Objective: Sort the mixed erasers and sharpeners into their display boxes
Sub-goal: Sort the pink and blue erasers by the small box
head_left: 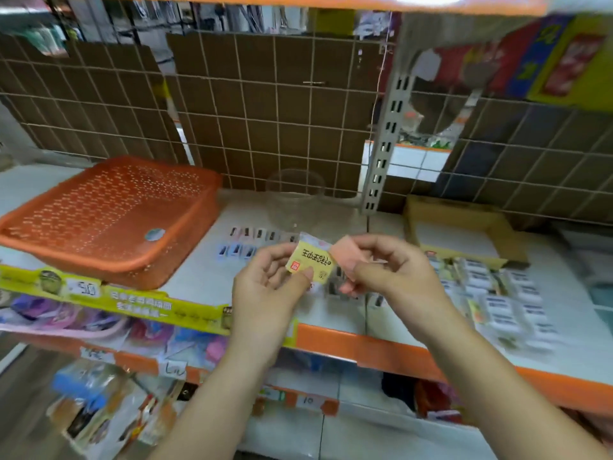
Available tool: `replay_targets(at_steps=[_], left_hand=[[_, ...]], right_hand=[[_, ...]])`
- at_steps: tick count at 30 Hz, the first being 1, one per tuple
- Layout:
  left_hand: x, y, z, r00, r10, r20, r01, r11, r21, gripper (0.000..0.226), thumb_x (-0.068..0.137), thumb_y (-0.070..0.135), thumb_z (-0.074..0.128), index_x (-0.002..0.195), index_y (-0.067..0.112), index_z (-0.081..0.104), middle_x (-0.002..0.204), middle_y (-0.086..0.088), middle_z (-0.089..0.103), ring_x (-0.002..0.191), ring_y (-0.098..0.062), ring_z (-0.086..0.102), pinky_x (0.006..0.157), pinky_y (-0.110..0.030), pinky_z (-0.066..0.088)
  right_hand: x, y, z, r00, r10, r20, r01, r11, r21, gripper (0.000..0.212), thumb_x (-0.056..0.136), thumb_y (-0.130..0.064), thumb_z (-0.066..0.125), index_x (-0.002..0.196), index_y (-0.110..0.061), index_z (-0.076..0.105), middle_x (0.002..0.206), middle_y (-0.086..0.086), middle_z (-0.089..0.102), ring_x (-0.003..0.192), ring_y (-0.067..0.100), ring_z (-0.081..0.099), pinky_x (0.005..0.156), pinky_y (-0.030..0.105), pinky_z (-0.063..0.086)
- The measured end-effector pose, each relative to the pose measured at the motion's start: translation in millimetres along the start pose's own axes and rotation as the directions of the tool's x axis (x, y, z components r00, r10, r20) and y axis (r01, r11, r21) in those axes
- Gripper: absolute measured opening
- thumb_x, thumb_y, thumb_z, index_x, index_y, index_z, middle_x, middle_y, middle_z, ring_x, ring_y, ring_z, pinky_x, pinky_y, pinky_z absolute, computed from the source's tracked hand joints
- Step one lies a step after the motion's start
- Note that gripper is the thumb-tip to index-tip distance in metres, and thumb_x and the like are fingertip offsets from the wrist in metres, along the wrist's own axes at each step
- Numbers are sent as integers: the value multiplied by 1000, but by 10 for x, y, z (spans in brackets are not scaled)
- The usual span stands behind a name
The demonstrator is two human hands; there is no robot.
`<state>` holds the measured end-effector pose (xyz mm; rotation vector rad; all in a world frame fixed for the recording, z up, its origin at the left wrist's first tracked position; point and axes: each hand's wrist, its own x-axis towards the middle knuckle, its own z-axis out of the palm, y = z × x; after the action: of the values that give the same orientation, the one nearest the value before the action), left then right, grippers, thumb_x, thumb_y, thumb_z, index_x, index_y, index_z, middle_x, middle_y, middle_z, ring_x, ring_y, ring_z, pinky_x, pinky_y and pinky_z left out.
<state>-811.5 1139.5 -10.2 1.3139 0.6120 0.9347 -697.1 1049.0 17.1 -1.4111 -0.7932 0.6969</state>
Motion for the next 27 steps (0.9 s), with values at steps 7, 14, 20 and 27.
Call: replay_targets(at_steps=[7, 14, 20, 27], left_hand=[[-408, -51, 106, 999, -17, 41, 18, 1000, -16, 30, 79, -13, 59, 92, 14, 58, 88, -2, 70, 76, -7, 67, 67, -15, 51], [-778, -158, 350, 993, -101, 64, 103, 994, -38, 29, 80, -8, 59, 97, 15, 58, 89, 0, 72, 83, -12, 68, 67, -18, 54], [-935, -219, 962, 988, -114, 105, 118, 992, -31, 36, 81, -10, 57, 100, 21, 56, 85, -2, 72, 75, -10, 67, 66, -21, 55], [-1095, -417, 2133, 976, -109, 189, 123, 991, -59, 46, 81, -11, 56, 106, 28, 59, 89, 0, 71, 72, -7, 67, 57, -14, 50]], right_hand=[[-475, 39, -343, 991, 15, -135, -25, 997, -70, 31, 76, 6, 65, 99, -15, 62, 72, 10, 61, 59, 17, 62, 56, 24, 52], [-984, 119, -911, 971, 56, -231, -78, 993, -86, 27, 74, 7, 67, 85, -18, 66, 74, 3, 60, 67, 9, 56, 62, 15, 48], [-1276, 184, -1665, 951, 64, -303, -97, 991, -95, 31, 73, 2, 69, 84, -27, 69, 74, -2, 63, 69, 5, 58, 65, 15, 48], [-1464, 165, -3007, 938, 83, -338, -155, 969, -192, 28, 71, 8, 70, 80, -18, 66, 69, -8, 65, 62, 3, 60, 61, 12, 50]])
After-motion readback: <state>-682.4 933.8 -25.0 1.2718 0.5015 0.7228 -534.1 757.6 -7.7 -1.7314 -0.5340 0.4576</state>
